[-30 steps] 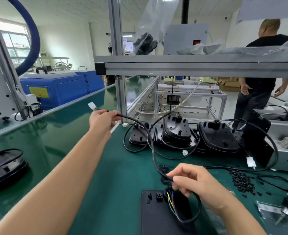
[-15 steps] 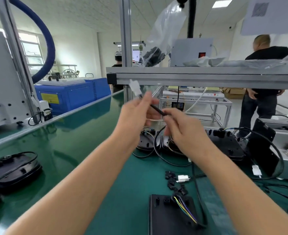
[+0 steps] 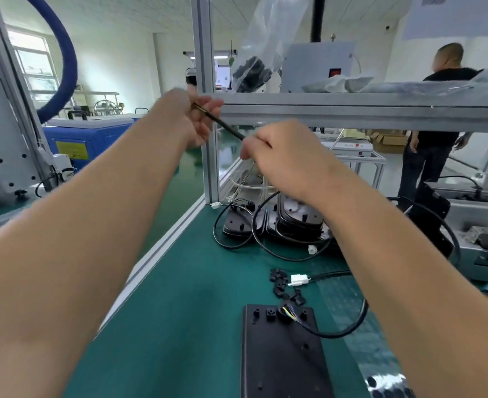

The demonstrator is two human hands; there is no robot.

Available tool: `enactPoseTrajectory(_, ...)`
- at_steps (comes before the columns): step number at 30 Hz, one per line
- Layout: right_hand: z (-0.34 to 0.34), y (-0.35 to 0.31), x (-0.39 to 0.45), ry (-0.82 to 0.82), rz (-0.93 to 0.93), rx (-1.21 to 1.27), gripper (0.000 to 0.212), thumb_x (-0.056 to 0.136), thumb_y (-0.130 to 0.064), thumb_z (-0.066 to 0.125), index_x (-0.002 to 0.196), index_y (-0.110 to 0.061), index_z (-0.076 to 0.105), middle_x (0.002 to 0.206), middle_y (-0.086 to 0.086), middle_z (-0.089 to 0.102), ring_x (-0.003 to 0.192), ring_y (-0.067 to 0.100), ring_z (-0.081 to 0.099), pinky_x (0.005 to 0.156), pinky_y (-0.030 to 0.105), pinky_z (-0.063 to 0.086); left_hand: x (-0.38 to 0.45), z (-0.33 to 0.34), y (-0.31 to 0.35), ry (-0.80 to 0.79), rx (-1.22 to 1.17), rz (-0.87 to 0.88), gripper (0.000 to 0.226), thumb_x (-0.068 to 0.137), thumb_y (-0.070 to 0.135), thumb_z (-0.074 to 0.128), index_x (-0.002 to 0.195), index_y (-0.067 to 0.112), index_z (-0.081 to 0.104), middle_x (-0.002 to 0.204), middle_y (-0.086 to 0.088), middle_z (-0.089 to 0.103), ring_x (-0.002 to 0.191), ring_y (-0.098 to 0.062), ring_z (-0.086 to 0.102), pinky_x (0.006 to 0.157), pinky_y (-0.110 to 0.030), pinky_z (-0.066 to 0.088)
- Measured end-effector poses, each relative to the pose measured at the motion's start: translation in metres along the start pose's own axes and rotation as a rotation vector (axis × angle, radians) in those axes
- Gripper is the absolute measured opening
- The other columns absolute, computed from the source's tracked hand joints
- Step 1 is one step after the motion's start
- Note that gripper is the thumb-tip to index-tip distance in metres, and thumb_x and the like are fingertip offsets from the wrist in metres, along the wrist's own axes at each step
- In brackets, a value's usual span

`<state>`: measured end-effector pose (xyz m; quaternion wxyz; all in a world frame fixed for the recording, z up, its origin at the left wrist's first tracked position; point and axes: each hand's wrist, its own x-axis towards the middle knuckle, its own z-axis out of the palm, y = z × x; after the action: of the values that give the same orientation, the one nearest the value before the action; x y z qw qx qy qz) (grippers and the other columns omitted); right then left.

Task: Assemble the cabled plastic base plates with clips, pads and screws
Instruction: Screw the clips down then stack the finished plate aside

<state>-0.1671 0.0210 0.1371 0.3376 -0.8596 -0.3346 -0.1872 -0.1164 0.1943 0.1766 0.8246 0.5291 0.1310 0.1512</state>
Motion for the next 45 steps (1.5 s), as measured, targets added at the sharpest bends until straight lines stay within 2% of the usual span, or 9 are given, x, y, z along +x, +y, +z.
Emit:
enactPoseTrajectory(6, -0.025, -0.03, -0.002, -0.021, -0.023, -0.169, 0.038, 0.102, -0.024, 0.035, 0.102, -0.001, 0.064, 0.064, -0.004, 0.041, 0.052, 0.004, 0.035, 0.049, 0.015, 0.032, 0.024, -0.007, 0.039, 0.156, -0.086, 0.09, 0.031, 0.098, 0.022, 0.036, 0.075, 0.016, 0.056, 0.062, 0.003, 0.071, 0.043, -0.006, 0.057, 0.042, -0.01, 0.034)
enactPoseTrajectory(12, -0.016, -0.036, -0.031, -0.061, -0.025, 0.108, 0.038, 0.101, -0.021, 0.041, 0.1, 0.008, 0.065, 0.063, 0.007, 0.046, 0.044, 0.009, 0.034, 0.045, 0.021, 0.031, 0.051, -0.039, 0.047, 0.221, -0.045, 0.084, 0.033, 0.098, 0.021, 0.033, 0.072, 0.015, 0.052, 0.058, 0.001, 0.069, 0.042, -0.007, 0.055, 0.049, -0.009, 0.041)
enactPoseTrajectory(20, 0.005, -0.007, -0.074, -0.19, 0.013, 0.331, 0.03, 0.101, -0.029, 0.041, 0.088, -0.021, 0.066, 0.054, -0.006, 0.051, 0.043, 0.002, 0.039, 0.048, 0.016, 0.033, 0.062, -0.054, 0.006, 0.238, 0.128, 0.05, 0.032, 0.1, 0.021, 0.032, 0.076, 0.012, 0.052, 0.046, 0.001, 0.065, 0.039, -0.005, 0.05, 0.035, -0.012, 0.035)
enactPoseTrajectory(24, 0.002, 0.035, -0.114, -0.422, 0.003, 0.54, 0.035, 0.101, -0.042, 0.036, 0.106, -0.029, 0.069, 0.103, -0.018, 0.07, 0.092, -0.005, 0.064, 0.082, 0.015, 0.048, 0.06, -0.073, -0.025, 0.147, 0.292, -0.054, 0.039, 0.101, 0.038, 0.039, 0.081, 0.01, 0.056, 0.044, 0.001, 0.06, 0.033, -0.004, 0.048, 0.032, -0.013, 0.037)
enactPoseTrajectory(28, 0.03, 0.097, -0.151, -0.536, 0.137, 0.228, 0.04, 0.101, -0.015, 0.045, 0.117, -0.049, 0.057, 0.141, -0.036, 0.039, 0.13, -0.02, 0.029, 0.114, 0.016, 0.024, 0.048, -0.105, -0.096, 0.005, 0.665, -0.334, 0.027, 0.097, 0.031, 0.053, 0.075, 0.015, 0.051, 0.044, 0.006, 0.05, 0.029, -0.003, 0.041, 0.034, -0.008, 0.032)
enactPoseTrajectory(32, 0.058, 0.115, -0.169, -0.545, 0.109, 0.115, 0.045, 0.097, -0.016, 0.049, 0.114, -0.058, 0.052, 0.144, -0.039, 0.026, 0.133, -0.021, 0.019, 0.112, 0.015, 0.019, 0.035, -0.109, -0.167, -0.114, 0.796, -0.447, 0.024, 0.096, 0.022, 0.054, 0.073, 0.016, 0.052, 0.049, 0.005, 0.048, 0.036, -0.004, 0.039, 0.041, -0.014, 0.027)
enactPoseTrajectory(36, 0.06, 0.119, -0.182, -0.423, -0.008, -0.03, 0.022, 0.096, -0.034, 0.05, 0.113, -0.046, 0.056, 0.133, -0.031, 0.035, 0.121, -0.022, 0.021, 0.096, -0.001, 0.017, 0.02, -0.11, -0.201, -0.138, 1.133, -0.173, 0.012, 0.091, 0.011, 0.062, 0.102, 0.008, 0.065, 0.065, -0.003, 0.06, 0.041, -0.008, 0.048, 0.041, -0.015, 0.033)
enactPoseTrajectory(41, 0.055, 0.122, -0.19, -0.408, 0.029, 0.019, 0.031, 0.096, -0.036, 0.05, 0.12, -0.057, 0.052, 0.13, -0.035, 0.033, 0.124, -0.017, 0.028, 0.096, 0.002, 0.022, -0.004, -0.094, -0.211, -0.121, 1.518, 0.24, 0.03, 0.088, 0.024, 0.063, 0.117, 0.016, 0.067, 0.11, -0.005, 0.068, 0.102, -0.022, 0.061, 0.089, -0.026, 0.045)
enactPoseTrajectory(45, 0.06, 0.125, -0.186, -0.351, 0.068, 0.087, 0.028, 0.096, -0.029, 0.053, 0.116, -0.048, 0.058, 0.12, -0.034, 0.043, 0.12, -0.008, 0.037, 0.094, 0.003, 0.026, -0.032, -0.065, -0.222, -0.364, 1.409, 0.446, 0.018, 0.088, 0.02, 0.063, 0.102, 0.021, 0.074, 0.098, 0.006, 0.071, 0.089, -0.008, 0.06, 0.079, -0.012, 0.037)
